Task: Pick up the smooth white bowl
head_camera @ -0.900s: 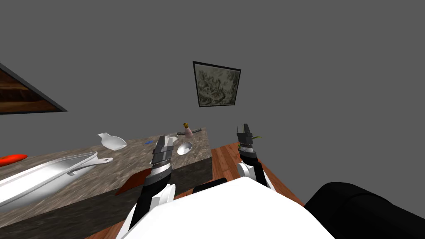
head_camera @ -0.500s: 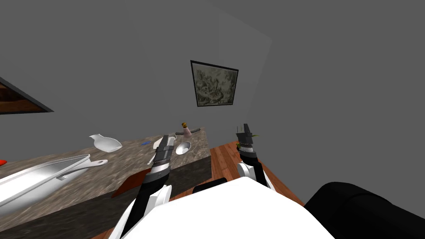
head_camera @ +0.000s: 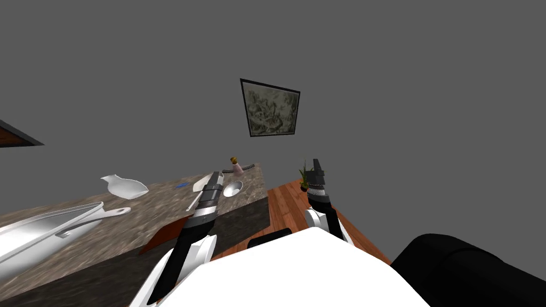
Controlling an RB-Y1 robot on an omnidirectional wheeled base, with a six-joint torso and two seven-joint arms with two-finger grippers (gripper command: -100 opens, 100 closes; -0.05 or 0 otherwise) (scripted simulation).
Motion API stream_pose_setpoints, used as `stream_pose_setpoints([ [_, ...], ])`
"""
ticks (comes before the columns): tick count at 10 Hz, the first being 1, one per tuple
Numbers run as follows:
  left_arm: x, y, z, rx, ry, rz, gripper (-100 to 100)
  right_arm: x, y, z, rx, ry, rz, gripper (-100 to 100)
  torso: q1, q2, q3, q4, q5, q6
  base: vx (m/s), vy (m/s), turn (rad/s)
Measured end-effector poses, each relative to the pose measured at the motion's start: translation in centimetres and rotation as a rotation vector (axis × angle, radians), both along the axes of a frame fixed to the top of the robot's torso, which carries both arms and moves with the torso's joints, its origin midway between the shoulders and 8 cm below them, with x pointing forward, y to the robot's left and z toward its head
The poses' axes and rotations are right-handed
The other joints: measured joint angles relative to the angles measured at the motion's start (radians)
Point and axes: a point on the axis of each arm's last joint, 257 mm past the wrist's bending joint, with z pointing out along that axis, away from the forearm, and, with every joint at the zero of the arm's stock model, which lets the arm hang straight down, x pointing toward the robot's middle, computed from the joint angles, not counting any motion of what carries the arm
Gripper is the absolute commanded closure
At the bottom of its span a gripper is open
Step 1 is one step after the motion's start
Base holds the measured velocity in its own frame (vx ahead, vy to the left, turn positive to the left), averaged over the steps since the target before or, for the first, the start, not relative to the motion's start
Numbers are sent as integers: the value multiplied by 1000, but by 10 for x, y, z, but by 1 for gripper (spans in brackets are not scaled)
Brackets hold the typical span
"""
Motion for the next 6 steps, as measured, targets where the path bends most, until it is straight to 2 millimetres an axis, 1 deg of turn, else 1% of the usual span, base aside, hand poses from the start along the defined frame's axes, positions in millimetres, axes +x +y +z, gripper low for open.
stream_pose_setpoints([
  [4,16,13,-6,27,63,29,-100,0,0,0,0,0,0,0,0,0,0,0,0,0,-61,-18,-78],
  [6,21,20,-9,39,94,46,-100,0,0,0,0,0,0,0,0,-1,0,0,0,0,-56,-18,-96],
])
